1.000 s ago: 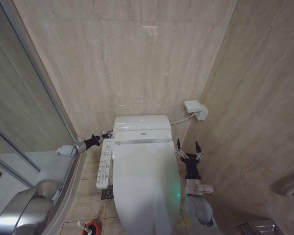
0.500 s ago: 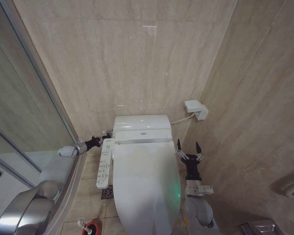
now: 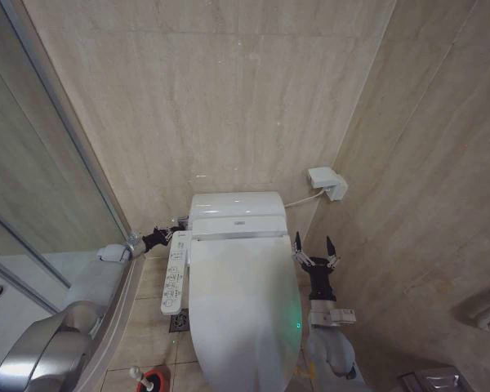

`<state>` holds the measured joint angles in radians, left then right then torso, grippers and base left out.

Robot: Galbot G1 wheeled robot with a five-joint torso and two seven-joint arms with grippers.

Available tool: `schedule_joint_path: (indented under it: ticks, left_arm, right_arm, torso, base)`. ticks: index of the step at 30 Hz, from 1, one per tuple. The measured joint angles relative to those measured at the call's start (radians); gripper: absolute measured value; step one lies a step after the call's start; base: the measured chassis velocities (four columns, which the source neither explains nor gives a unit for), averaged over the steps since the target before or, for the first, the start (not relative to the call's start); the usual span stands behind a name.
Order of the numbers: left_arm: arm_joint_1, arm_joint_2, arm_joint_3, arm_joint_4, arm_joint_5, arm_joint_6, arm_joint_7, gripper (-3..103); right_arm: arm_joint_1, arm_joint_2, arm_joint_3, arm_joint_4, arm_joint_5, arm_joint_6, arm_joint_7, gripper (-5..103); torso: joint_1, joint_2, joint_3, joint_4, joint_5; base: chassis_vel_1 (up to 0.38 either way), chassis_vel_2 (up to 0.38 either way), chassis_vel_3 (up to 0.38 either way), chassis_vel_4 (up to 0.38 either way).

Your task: Open the toilet lid, clean the toilet bowl with a toilet brush, close the toilet lid, and flush.

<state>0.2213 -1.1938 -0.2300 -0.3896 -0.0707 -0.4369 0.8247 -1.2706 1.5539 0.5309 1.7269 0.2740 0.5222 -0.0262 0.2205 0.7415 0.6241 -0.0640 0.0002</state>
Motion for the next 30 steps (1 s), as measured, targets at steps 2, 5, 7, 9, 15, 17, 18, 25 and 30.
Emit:
schedule_joint_path:
  ticks: [2, 5, 7, 9, 15, 17, 18, 25, 30]
  left_arm:
    - [0.000, 0.000, 0.000, 0.000, 0.000, 0.000, 0.000, 0]
    - [-0.001, 0.000, 0.002, 0.000, 0.000, 0.001, 0.001, 0]
    - [-0.001, 0.001, 0.002, 0.000, 0.000, 0.001, 0.001, 0]
    - [-0.003, 0.001, 0.004, 0.001, 0.000, 0.001, 0.002, 0]
    - [-0.005, 0.000, 0.005, 0.001, 0.000, 0.002, 0.003, 0]
    - [-0.005, 0.000, 0.005, 0.001, 0.000, 0.002, 0.003, 0]
    - [-0.005, 0.000, 0.005, 0.001, 0.000, 0.002, 0.003, 0]
    - [0.002, 0.002, 0.004, -0.001, -0.001, 0.002, 0.003, 0]
    - [0.002, 0.005, 0.005, -0.002, -0.001, 0.002, 0.005, 0]
  right_arm:
    - [-0.001, 0.000, 0.000, 0.000, 0.000, 0.000, 0.000, 100]
    - [-0.001, 0.001, 0.000, 0.001, 0.000, 0.000, 0.000, 100]
    - [-0.001, 0.001, 0.000, 0.001, 0.000, 0.000, 0.000, 100]
    - [-0.001, 0.001, 0.000, 0.001, 0.000, 0.000, 0.000, 100]
    - [-0.001, 0.001, 0.001, 0.001, 0.000, 0.000, 0.001, 100]
    - [-0.002, 0.001, 0.001, 0.001, 0.000, 0.000, 0.001, 100]
    - [-0.002, 0.002, 0.001, 0.001, 0.000, 0.000, 0.001, 100]
    - [-0.002, 0.004, 0.000, 0.001, 0.000, 0.000, 0.001, 100]
    - [-0.002, 0.006, -0.001, 0.001, -0.002, 0.000, 0.000, 100]
  torso:
    - [0.000, 0.000, 0.000, 0.0000, 0.0000]
    - [0.000, 0.000, 0.000, -0.0001, -0.0001]
    - [0.000, 0.000, 0.000, 0.0000, -0.0001]
    - [0.000, 0.000, 0.000, 0.0000, -0.0001]
    - [0.000, 0.000, 0.000, 0.0000, -0.0003]
    - [0.000, 0.000, 0.000, 0.0000, -0.0003]
    - [0.000, 0.000, 0.000, 0.0000, -0.0003]
    - [0.000, 0.000, 0.000, -0.0002, -0.0003]
    - [0.000, 0.000, 0.000, -0.0003, -0.0003]
  base:
    - [0.000, 0.000, 0.000, 0.000]
    - [0.000, 0.000, 0.000, 0.000]
    - [0.000, 0.000, 0.000, 0.000]
    - [0.000, 0.000, 0.000, 0.000]
    - [0.000, 0.000, 0.000, 0.000]
    - [0.000, 0.000, 0.000, 0.000]
    - [0.000, 0.000, 0.000, 0.000]
    - [0.000, 0.000, 0.000, 0.000]
    - [0.000, 0.000, 0.000, 0.000]
